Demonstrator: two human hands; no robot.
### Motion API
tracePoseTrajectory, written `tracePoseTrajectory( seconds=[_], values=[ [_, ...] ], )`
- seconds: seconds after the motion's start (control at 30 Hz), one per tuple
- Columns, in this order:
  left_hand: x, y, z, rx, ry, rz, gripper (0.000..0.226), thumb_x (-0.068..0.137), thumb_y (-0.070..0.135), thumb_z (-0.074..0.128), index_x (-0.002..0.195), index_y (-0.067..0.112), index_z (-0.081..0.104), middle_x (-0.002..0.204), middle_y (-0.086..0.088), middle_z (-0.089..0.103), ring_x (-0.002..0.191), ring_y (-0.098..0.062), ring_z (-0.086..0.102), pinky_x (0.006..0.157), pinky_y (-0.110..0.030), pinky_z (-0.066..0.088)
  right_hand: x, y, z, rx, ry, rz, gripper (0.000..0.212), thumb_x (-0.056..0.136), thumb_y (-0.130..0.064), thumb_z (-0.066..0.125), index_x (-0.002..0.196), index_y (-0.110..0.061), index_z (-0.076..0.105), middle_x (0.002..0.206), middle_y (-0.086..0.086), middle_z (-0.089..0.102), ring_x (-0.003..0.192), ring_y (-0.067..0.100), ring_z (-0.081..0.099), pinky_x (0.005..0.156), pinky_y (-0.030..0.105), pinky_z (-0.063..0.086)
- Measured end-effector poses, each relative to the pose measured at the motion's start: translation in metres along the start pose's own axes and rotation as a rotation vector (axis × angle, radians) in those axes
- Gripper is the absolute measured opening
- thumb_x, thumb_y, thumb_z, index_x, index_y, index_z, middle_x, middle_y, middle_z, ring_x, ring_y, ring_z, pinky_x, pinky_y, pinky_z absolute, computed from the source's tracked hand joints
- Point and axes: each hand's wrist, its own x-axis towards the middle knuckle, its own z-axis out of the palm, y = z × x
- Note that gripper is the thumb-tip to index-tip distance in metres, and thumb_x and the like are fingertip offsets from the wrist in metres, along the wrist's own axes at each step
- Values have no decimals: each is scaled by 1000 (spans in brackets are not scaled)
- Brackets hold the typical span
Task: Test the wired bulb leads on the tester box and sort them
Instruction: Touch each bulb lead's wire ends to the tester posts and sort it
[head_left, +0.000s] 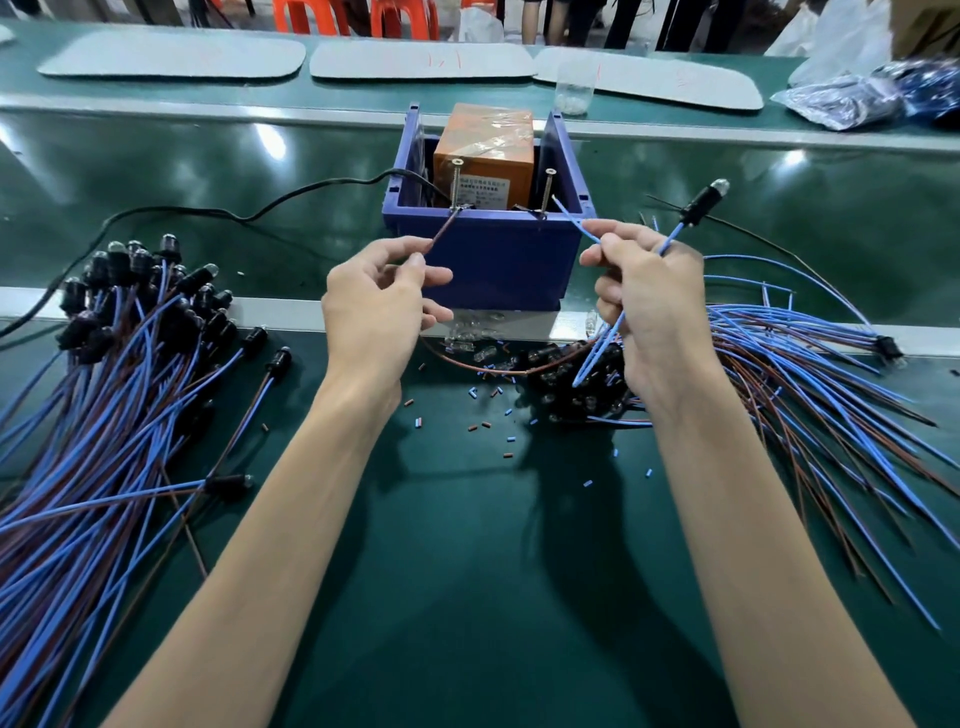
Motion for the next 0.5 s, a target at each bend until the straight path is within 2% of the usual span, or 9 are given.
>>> tracePoseTrajectory(
  seconds=[0.23,0.5],
  values=[
    [-1,-2,2,-1,-47,30,22,98,9,49,100,20,69,81,7,72,47,-3,59,51,-11,42,-1,0,-1,-48,-31,-5,31,97,-5,44,83,-18,67,59,-9,57,37,1,31,39,14,24],
    [6,0,0,-171,120,-5,18,99,6,48,104,12,64,81,2,71,48,-7,63,50,-13,46,-2,-2,1,-26,-14,4,29,97,-6,44,83,-19,66,62,-9,61,38,1,33,39,14,26]
  ],
)
